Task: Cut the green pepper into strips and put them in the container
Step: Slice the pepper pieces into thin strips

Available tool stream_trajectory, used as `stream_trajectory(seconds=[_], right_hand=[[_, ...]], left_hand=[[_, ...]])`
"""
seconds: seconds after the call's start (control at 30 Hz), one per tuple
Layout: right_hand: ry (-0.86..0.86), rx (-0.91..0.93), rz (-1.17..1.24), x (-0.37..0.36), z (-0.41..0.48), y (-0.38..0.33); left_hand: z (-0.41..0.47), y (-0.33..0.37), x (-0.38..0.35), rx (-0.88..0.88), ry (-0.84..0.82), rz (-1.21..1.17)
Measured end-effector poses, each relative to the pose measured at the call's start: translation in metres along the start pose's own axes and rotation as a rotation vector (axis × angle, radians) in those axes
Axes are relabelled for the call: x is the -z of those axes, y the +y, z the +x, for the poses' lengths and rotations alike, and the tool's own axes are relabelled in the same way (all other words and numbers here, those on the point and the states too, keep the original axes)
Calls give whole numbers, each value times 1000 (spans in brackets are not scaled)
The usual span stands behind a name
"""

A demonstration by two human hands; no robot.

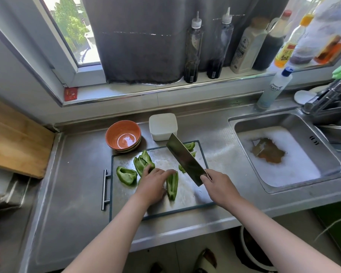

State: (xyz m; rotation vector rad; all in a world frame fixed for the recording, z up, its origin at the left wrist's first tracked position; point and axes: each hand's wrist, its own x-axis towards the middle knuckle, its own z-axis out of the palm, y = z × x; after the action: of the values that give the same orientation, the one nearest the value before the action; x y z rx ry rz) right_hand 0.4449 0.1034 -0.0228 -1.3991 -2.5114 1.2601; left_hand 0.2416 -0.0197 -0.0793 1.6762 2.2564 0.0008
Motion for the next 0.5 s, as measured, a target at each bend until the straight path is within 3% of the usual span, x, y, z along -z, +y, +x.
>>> stream_trajectory(seconds=[0.13,0.23,0.33,0.5], right_hand=[[11,-37,18,2,-10,3],[12,-57,27,1,-15,5],[15,-71,36,1,-19,7],[30,-97,49,4,-22,8]], left_hand=[[1,3,-2,12,58,31],[-1,6,-6,-81,95,-102],[-1,9,-8,-158,26,-199],[-1,11,-17,-58,15,-369]])
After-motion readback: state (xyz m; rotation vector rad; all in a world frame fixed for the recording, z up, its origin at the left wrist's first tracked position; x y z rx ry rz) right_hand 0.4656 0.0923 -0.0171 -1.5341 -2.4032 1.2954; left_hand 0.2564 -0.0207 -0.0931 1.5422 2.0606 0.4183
